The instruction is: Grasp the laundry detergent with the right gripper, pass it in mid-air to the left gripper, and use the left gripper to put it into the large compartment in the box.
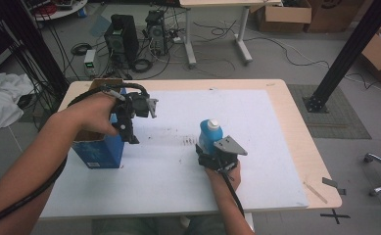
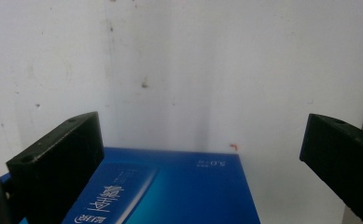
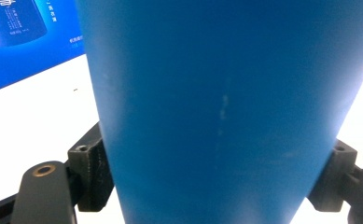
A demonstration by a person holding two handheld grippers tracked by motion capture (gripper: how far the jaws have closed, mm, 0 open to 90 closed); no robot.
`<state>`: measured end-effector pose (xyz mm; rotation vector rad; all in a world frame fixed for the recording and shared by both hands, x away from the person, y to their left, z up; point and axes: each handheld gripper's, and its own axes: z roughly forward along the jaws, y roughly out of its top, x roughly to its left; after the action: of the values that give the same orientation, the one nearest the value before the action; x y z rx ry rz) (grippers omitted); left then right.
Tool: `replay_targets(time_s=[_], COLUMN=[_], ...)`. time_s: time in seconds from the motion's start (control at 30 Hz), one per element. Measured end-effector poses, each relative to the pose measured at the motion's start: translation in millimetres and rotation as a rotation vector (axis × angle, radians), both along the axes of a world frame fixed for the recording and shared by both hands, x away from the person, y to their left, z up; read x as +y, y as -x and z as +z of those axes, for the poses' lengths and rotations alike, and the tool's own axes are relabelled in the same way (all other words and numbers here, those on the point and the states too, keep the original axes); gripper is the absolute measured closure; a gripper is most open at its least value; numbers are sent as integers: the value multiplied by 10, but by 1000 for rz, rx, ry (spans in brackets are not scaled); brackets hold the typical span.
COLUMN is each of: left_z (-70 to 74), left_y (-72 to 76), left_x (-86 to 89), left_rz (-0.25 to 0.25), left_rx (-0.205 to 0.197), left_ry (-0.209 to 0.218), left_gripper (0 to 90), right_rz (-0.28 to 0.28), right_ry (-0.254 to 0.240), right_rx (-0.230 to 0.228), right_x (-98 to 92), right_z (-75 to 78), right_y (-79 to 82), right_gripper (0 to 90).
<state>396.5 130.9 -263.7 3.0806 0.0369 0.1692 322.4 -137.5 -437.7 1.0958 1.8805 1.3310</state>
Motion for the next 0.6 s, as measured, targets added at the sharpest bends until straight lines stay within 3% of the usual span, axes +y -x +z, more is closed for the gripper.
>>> replay_targets(time_s=[0.6], left_z=[-16], left_y=[1], left_x=[-14], left_rz=[-2], left_rx=[1], left_ry=[-1], left_gripper=[1], right_rz=[-9], right_ry=[4], right_rx=[-2], right_x=[-2], right_z=[-5], right_y=[10], right_gripper=[275])
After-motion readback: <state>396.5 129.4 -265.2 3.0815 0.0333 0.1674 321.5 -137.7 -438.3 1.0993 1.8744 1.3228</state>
